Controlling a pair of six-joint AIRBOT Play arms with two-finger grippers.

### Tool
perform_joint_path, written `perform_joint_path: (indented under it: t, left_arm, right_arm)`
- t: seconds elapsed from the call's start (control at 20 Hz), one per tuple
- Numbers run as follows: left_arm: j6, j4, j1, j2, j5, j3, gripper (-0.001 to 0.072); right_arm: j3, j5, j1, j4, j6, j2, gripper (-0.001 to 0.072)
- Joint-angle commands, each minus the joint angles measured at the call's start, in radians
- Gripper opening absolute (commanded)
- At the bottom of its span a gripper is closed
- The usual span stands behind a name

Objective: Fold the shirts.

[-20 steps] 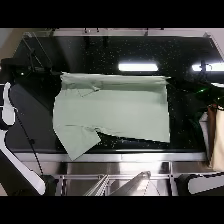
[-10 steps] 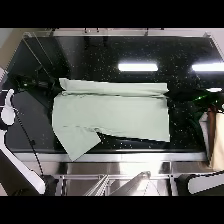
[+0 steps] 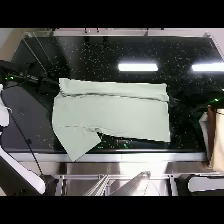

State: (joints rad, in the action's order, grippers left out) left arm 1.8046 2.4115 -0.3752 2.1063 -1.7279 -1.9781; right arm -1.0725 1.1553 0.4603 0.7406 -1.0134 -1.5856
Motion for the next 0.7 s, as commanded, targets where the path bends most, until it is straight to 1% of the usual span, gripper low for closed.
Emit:
perform_joint_path:
  t: [0.0, 0.05, 0.15, 0.25, 0.35, 0.5, 0.55, 0.6, 0.65]
  left_arm:
    - [-0.004, -0.005, -0.055, -0.142, -0.044, 0.193, 0.0700]
    - [0.017, -0.005, -0.074, -0.198, -0.032, 0.300, 0.0701]
    - [0.086, -0.018, -0.123, -0.320, -0.006, 0.537, 0.0701]
    - [0.129, -0.066, -0.166, -0.425, 0.016, 0.738, 0.0700]
    - [0.142, -0.153, -0.206, -0.508, 0.047, 0.885, 0.0700]
    - [0.141, -0.251, -0.245, -0.610, 0.134, 1.031, 0.0700]
    - [0.132, -0.274, -0.253, -0.644, 0.178, 1.069, 0.0699]
    - [0.114, -0.285, -0.253, -0.678, 0.228, 1.109, 0.0690]
    - [0.096, -0.300, -0.248, -0.702, 0.269, 1.142, 0.0692]
  right_arm:
    - [0.122, 0.162, 0.051, 0.261, -0.166, 0.103, 0.0402]
    - [0.210, 0.153, 0.051, 0.262, -0.165, 0.137, 0.0402]
    - [0.363, 0.110, 0.051, 0.264, -0.165, 0.174, 0.0402]
    - [0.460, 0.062, 0.047, 0.257, -0.159, 0.174, 0.0402]
    - [0.507, 0.011, 0.022, 0.235, -0.122, 0.169, 0.0402]
    - [0.515, 0.001, -0.041, 0.126, -0.045, 0.148, 0.0400]
    - [0.515, -0.001, -0.071, 0.084, -0.019, 0.144, 0.0376]
    - [0.514, -0.002, -0.097, 0.049, 0.006, 0.143, 0.0289]
    - [0.513, -0.001, -0.119, 0.013, 0.037, 0.143, 0.0060]
